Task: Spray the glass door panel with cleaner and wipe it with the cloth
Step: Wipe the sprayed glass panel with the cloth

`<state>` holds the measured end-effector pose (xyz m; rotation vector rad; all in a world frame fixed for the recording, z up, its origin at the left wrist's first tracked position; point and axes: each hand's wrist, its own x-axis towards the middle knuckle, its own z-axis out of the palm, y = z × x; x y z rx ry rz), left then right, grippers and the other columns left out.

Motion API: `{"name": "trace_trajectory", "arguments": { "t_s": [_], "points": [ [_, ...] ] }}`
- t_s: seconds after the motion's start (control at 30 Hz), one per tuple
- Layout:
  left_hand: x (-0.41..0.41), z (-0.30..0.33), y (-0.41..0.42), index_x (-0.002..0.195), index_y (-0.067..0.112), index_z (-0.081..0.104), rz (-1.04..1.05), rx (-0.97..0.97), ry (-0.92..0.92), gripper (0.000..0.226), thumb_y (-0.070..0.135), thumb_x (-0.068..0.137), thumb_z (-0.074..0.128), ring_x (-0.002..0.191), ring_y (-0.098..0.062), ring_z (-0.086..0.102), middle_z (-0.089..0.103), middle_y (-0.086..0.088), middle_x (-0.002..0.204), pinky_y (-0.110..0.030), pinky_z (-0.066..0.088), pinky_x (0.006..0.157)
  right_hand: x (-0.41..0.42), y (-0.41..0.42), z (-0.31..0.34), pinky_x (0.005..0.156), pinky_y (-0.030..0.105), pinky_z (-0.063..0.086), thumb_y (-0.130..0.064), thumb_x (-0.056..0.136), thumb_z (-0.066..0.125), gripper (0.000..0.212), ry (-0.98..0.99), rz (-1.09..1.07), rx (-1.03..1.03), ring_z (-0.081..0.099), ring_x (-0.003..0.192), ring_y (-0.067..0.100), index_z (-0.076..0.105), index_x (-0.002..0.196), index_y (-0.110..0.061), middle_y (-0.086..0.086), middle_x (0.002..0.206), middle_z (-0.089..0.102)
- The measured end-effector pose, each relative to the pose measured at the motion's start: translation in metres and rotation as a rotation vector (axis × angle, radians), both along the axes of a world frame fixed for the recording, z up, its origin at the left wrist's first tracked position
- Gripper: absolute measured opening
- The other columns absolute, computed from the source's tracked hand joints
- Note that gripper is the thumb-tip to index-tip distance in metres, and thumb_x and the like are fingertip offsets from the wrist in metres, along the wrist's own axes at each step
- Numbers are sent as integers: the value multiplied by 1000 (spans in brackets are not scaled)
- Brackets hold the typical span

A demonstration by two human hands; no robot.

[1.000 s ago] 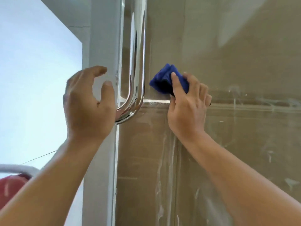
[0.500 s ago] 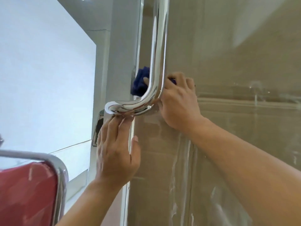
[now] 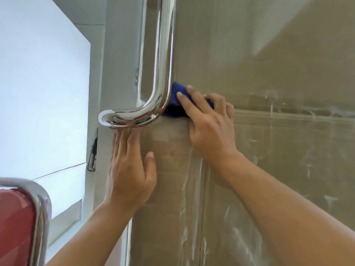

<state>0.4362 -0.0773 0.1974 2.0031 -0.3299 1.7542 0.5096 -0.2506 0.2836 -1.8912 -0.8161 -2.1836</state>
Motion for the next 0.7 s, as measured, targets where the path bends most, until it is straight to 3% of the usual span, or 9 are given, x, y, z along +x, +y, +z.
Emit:
{"name": "trace_trajectory", "arguments": {
  "t_s": [0.1,0.27,0.3,0.47,0.6,0.7],
  "points": [
    [4,-2,1,144,1,39,22,-5,-5,58,17,89,49,146,-32,29,40,-14,150,-53,24,118,-1,-1,2,90,48,38,-16,92,60,56,41,24,234,47,114,33,54,146,-24,-1,153,51],
    [4,-4,2,150,4,32,54,65,7,65,19,90,49,149,-28,24,33,-12,157,-53,17,120,-6,-1,-18,93,45,41,-24,92,59,50,-87,-23,-333,57,114,34,60,142,-28,-3,151,54],
    [4,-4,3,151,4,32,64,75,12,65,21,90,49,149,-28,23,32,-12,157,-54,17,120,-5,-7,-19,94,45,41,-22,91,59,50,-101,-37,-348,57,114,33,61,140,-28,-3,149,55],
    [2,-4,0,151,6,30,140,82,74,67,33,92,47,152,-30,13,24,-14,161,-53,12,122,-2,-21,-20,88,46,39,-15,87,62,57,30,13,221,48,111,31,58,143,-23,-1,150,54],
    [-2,-3,-8,150,10,32,126,69,81,64,35,93,47,153,-25,6,21,-9,161,-48,5,124,-6,-19,-37,88,45,40,-12,88,63,54,-14,-23,-70,57,109,34,61,141,-24,-1,149,55],
    [-9,-5,-23,147,9,36,46,15,49,60,32,93,50,151,-24,14,30,-9,156,-48,13,123,-13,-27,-47,86,45,45,-3,87,62,54,42,71,49,53,105,32,62,139,-17,1,147,57]
  ]
}}
